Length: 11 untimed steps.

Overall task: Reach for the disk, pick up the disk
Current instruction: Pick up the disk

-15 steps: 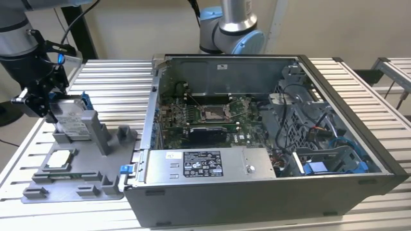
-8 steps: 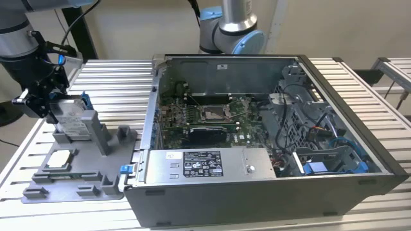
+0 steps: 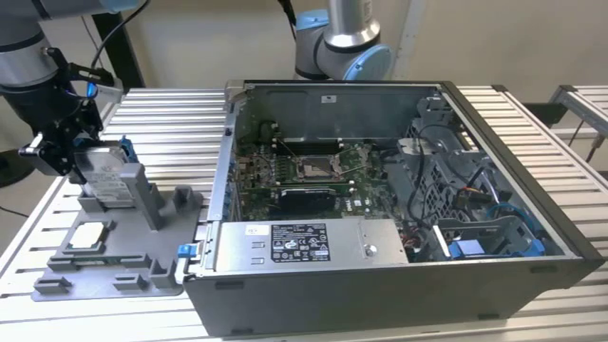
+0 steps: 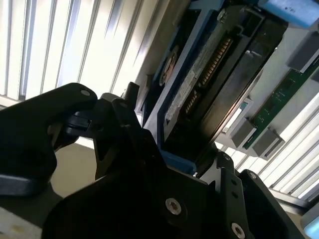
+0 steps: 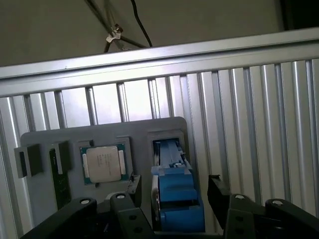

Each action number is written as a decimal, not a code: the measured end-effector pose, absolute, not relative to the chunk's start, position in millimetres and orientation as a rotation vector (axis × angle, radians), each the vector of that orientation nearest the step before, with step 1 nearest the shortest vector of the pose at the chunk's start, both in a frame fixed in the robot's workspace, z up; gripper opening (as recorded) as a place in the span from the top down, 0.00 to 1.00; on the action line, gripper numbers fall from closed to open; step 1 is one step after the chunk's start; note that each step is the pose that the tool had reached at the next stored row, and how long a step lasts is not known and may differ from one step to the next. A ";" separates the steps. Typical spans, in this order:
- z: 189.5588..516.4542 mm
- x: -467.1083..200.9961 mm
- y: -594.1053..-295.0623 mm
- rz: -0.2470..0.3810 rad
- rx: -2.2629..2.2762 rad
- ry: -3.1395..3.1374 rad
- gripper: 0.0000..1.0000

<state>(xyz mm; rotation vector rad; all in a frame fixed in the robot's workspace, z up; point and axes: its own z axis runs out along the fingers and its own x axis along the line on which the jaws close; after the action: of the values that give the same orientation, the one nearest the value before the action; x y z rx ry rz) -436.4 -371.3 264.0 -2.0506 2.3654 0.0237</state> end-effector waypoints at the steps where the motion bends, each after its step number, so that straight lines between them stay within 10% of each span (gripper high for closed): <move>1: 263.9 -436.4 -371.3 0.024 -2.051 2.365 1.00; 11: 263.5 -436.4 -371.3 0.024 -2.051 2.365 1.00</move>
<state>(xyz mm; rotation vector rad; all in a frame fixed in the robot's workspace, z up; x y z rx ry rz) -436.4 -371.3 263.5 -2.0506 2.3653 0.0237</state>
